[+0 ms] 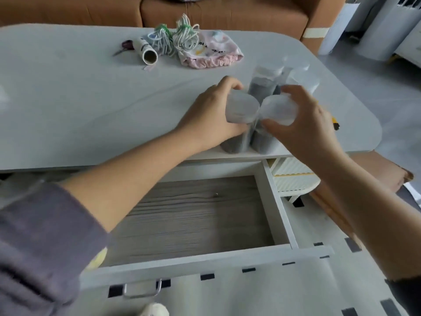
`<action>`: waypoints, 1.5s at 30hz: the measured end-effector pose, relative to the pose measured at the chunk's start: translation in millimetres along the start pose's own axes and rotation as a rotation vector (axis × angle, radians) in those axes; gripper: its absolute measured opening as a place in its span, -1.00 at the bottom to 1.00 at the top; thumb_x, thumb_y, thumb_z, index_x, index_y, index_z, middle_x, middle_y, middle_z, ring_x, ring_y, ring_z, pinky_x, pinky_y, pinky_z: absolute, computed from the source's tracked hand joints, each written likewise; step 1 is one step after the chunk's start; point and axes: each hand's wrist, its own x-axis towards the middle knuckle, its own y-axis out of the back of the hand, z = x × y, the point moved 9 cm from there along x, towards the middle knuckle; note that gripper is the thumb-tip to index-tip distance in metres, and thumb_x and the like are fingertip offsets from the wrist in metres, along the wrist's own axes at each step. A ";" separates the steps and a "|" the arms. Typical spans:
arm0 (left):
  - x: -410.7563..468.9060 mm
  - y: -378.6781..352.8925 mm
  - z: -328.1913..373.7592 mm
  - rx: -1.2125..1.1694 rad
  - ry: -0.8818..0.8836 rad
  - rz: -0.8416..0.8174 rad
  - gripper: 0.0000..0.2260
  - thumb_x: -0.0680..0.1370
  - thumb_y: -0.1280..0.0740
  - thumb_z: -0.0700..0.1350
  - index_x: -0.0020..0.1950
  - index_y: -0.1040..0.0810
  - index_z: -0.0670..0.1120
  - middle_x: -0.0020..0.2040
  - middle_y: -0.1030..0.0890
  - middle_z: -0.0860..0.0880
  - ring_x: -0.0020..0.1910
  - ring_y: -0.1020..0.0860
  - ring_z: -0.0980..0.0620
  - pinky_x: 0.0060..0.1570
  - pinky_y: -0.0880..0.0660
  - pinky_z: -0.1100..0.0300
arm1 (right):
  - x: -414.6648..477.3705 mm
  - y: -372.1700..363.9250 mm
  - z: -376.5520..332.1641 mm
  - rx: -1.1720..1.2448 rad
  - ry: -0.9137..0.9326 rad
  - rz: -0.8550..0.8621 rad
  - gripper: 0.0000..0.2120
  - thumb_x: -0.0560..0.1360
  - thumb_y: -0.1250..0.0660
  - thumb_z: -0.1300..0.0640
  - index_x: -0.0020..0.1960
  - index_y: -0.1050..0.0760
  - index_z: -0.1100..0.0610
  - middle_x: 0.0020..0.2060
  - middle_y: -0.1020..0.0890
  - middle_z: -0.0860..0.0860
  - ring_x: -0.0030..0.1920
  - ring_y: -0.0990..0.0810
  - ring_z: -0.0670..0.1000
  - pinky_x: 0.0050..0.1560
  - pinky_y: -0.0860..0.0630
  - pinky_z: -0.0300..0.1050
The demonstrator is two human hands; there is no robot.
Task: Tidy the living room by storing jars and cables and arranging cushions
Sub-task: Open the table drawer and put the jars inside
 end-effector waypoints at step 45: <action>-165.0 22.3 -148.9 0.468 0.555 -0.425 -0.77 0.57 -0.32 0.05 -0.11 -0.66 -0.07 -0.21 -0.68 0.00 -0.21 -0.65 0.05 -0.09 -0.60 0.05 | -93.1 -163.1 -8.9 -0.188 -0.026 -0.948 -0.82 0.42 -0.35 0.07 -0.10 -0.59 0.17 -0.21 -0.69 0.03 -0.14 -0.66 0.09 -0.07 -0.61 -0.05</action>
